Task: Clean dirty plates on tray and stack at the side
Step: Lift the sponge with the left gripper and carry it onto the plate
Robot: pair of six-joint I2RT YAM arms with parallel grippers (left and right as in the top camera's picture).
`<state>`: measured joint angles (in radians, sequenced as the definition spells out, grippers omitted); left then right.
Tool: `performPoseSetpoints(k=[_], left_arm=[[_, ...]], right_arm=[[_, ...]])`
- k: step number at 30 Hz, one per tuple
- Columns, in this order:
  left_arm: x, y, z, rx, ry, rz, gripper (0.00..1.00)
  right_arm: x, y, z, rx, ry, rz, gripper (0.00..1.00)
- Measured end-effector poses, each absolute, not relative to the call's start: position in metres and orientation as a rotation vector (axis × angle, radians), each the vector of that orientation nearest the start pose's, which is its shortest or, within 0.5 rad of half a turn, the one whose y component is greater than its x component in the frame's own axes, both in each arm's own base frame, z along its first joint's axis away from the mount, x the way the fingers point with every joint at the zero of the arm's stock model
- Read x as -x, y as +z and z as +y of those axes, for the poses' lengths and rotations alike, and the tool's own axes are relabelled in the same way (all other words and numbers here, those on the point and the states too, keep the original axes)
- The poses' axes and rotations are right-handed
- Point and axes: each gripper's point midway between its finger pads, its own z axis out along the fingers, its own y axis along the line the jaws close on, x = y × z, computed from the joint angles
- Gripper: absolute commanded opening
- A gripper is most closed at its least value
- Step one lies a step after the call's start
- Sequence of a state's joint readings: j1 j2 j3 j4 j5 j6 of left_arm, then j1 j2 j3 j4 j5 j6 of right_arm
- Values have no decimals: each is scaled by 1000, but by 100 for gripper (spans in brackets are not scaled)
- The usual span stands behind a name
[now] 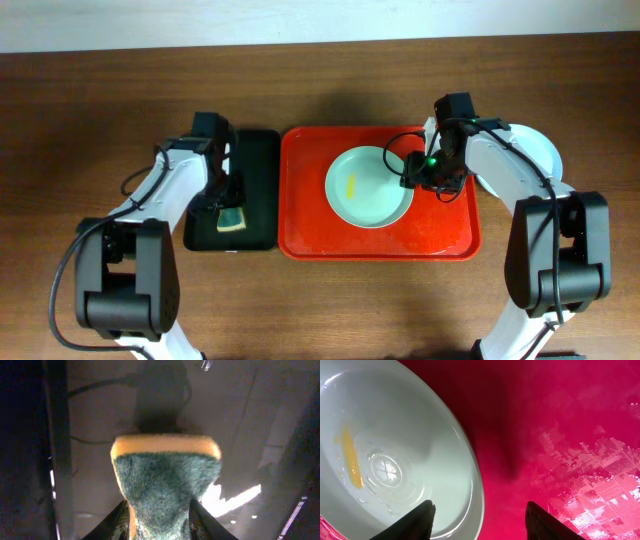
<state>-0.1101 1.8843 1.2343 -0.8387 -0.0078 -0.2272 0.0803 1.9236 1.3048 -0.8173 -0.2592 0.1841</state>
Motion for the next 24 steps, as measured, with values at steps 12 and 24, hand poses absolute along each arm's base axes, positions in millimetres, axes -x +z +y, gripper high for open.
performPoseSetpoints(k=[12, 24], left_arm=[[-346, 10, -40, 175, -34, 3058, 0], [-354, 60, -44, 146, -72, 3003, 0]], right_arm=[[-373, 30, 74, -130, 416, 3012, 58], [-371, 28, 80, -108, 423, 3015, 50]])
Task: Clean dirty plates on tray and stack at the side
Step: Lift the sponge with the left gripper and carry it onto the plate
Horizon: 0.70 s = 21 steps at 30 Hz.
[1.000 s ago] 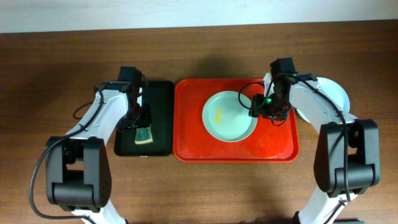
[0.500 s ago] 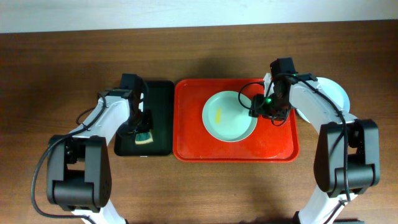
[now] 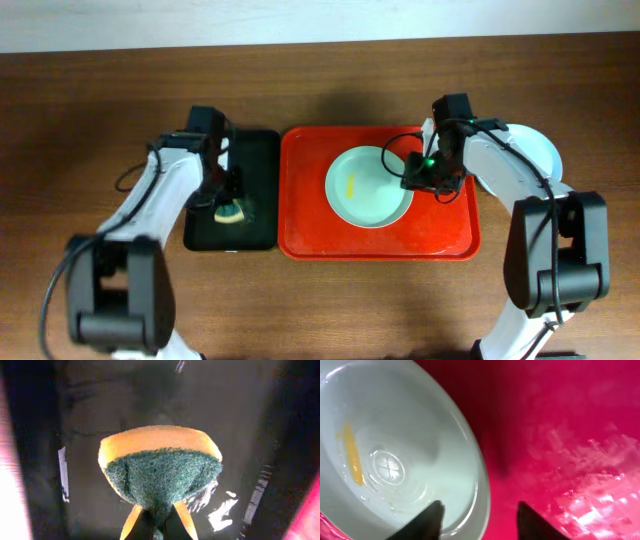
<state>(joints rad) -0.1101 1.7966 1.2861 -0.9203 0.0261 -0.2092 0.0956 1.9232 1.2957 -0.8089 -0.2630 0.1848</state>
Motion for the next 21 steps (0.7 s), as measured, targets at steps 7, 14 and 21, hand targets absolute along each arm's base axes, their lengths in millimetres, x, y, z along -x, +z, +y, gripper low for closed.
performPoseSetpoints(k=[7, 14, 21], left_arm=[[-362, 166, -45, 115, -130, 2699, 0], [-360, 169, -44, 115, -131, 2695, 0], [-359, 168, -44, 115, -130, 2699, 0]], right_arm=[[-364, 20, 92, -65, 420, 3022, 4], [-365, 23, 107, -23, 498, 3004, 4], [-365, 24, 116, 4, 540, 2995, 33]])
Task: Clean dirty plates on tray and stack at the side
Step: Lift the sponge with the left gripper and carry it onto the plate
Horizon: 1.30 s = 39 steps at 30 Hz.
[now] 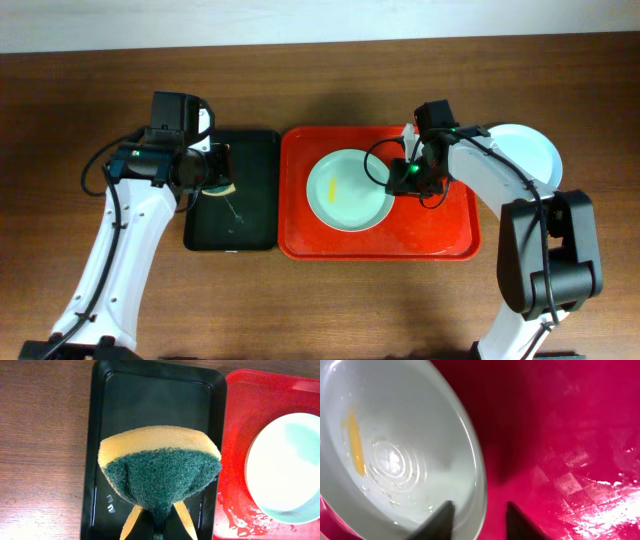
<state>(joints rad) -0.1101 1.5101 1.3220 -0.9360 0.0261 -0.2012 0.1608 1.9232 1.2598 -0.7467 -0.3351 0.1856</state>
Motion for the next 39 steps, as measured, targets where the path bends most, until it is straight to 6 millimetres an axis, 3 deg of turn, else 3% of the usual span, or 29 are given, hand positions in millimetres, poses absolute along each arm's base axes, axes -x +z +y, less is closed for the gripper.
performPoseSetpoints(k=[5, 10, 12, 17, 18, 20, 25, 27, 29, 30, 39], left_arm=[[-359, 168, -44, 115, -130, 2699, 0], [-359, 168, -44, 115, -129, 2702, 0], [-359, 168, -44, 115, -129, 2702, 0], [-359, 168, -44, 115, -129, 2703, 0], [-359, 168, -44, 115, -129, 2703, 0], [-359, 168, -44, 115, -129, 2703, 0], [-359, 168, -44, 115, -129, 2703, 0], [-359, 168, -44, 115, -129, 2704, 0], [-359, 166, -44, 116, -128, 2710, 0], [-359, 163, -44, 116, -126, 2719, 0], [-362, 118, -44, 124, -102, 2851, 0]], right_arm=[[-374, 24, 114, 8, 510, 2962, 15], [-374, 24, 115, 1, 504, 2961, 15], [-373, 24, 119, 12, 505, 2960, 5], [-369, 24, 132, 60, 507, 2966, 5], [-369, 24, 133, 66, 507, 2966, 17], [-368, 24, 134, 61, 509, 2967, 29], [-370, 24, 135, 72, 509, 2956, 31], [-370, 24, 135, 71, 509, 2956, 27], [-370, 24, 135, 70, 509, 2957, 8], [-370, 24, 135, 71, 510, 2957, 4], [-369, 22, 137, 72, 529, 2963, 4]])
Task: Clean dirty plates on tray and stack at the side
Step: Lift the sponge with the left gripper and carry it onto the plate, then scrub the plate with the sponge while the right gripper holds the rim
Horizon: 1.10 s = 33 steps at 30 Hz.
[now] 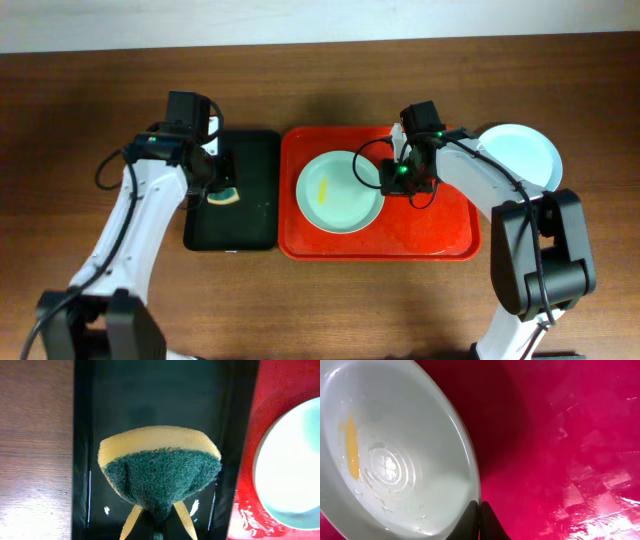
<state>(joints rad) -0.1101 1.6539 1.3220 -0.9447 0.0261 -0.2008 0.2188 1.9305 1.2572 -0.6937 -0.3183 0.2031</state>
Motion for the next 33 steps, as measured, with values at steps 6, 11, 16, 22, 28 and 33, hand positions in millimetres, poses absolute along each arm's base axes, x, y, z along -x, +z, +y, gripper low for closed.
performPoseSetpoints(k=[6, 11, 16, 22, 28, 33], left_arm=[[-362, 101, -45, 89, -65, 3020, 0], [-397, 136, -64, 13, -86, 2935, 0], [-399, 132, -127, -126, -133, 2899, 0], [-402, 108, -187, -200, -182, 2879, 0], [-394, 70, -214, -260, -169, 2940, 0], [-400, 64, -216, -249, -176, 2929, 0]], right_arm=[[-367, 23, 141, 74, 564, 2966, 4], [-366, 22, 141, 75, 570, 2970, 4], [-366, 22, 141, 74, 570, 2971, 4], [-366, 22, 141, 74, 571, 2971, 4], [-365, 22, 142, 75, 575, 2971, 4], [-366, 22, 142, 75, 575, 2970, 4]])
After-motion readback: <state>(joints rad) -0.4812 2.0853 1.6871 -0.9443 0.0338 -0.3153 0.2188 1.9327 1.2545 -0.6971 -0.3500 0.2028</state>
